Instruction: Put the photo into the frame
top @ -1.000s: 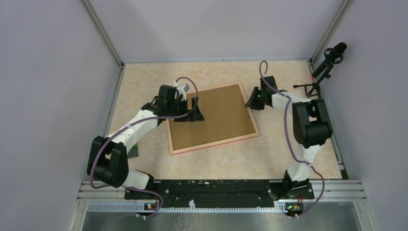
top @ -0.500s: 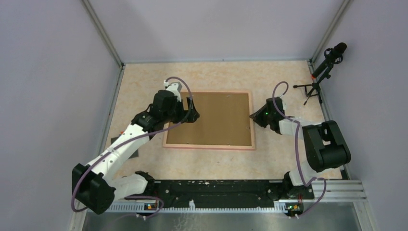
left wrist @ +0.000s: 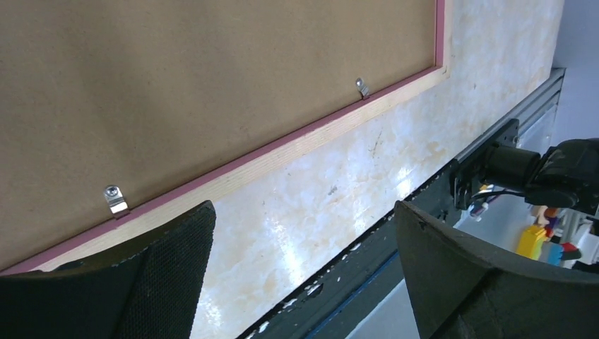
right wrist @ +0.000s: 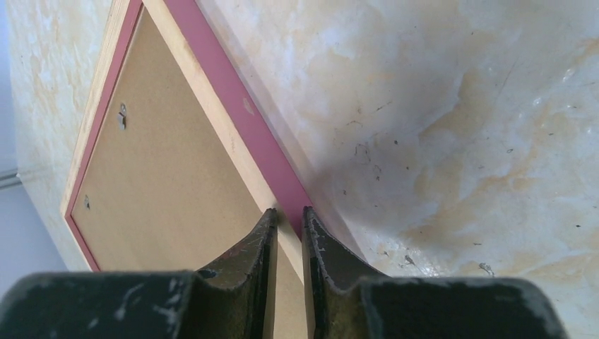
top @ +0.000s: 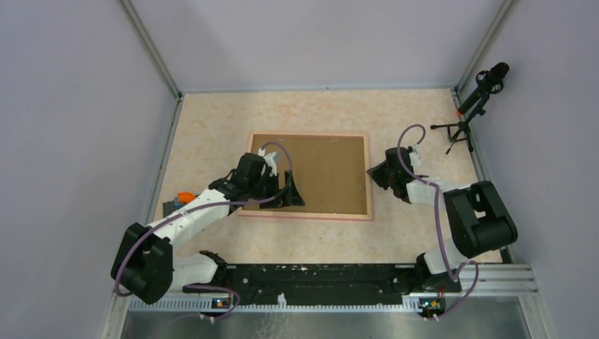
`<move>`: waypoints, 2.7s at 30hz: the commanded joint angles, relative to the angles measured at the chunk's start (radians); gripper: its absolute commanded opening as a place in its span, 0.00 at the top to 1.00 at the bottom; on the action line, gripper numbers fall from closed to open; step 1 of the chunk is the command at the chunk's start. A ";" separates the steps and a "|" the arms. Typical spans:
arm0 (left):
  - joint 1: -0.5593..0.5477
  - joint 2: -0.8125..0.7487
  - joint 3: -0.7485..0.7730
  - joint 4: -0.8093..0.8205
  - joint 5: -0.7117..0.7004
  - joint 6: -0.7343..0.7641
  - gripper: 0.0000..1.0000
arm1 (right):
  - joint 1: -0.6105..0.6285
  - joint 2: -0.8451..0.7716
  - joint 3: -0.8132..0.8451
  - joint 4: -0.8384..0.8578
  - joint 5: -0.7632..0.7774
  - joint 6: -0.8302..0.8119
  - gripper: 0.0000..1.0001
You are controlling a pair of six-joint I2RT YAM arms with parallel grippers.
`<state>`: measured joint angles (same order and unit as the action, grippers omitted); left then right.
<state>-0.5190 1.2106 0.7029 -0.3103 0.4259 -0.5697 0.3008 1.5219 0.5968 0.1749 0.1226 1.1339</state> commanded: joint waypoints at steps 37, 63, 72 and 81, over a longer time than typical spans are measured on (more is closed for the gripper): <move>0.208 0.514 0.150 -0.029 -0.118 -0.147 0.16 | 0.177 -0.203 0.057 -0.534 0.201 -0.448 0.54; 0.259 0.563 0.236 -0.078 0.069 0.060 0.01 | -0.058 0.185 0.323 -0.591 -0.167 -0.532 0.88; 0.310 0.730 0.453 -0.174 0.056 0.094 0.01 | 0.140 -0.004 0.087 -0.541 -0.260 -0.535 0.93; 0.324 0.747 0.626 -0.263 -0.083 0.145 0.01 | 0.205 -0.160 0.271 -0.688 -0.235 -0.596 0.70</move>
<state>-0.1959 1.9396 1.2781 -0.6804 0.5541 -0.5407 0.4450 1.4445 0.7303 -0.3241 0.0296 0.6956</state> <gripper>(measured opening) 0.986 0.244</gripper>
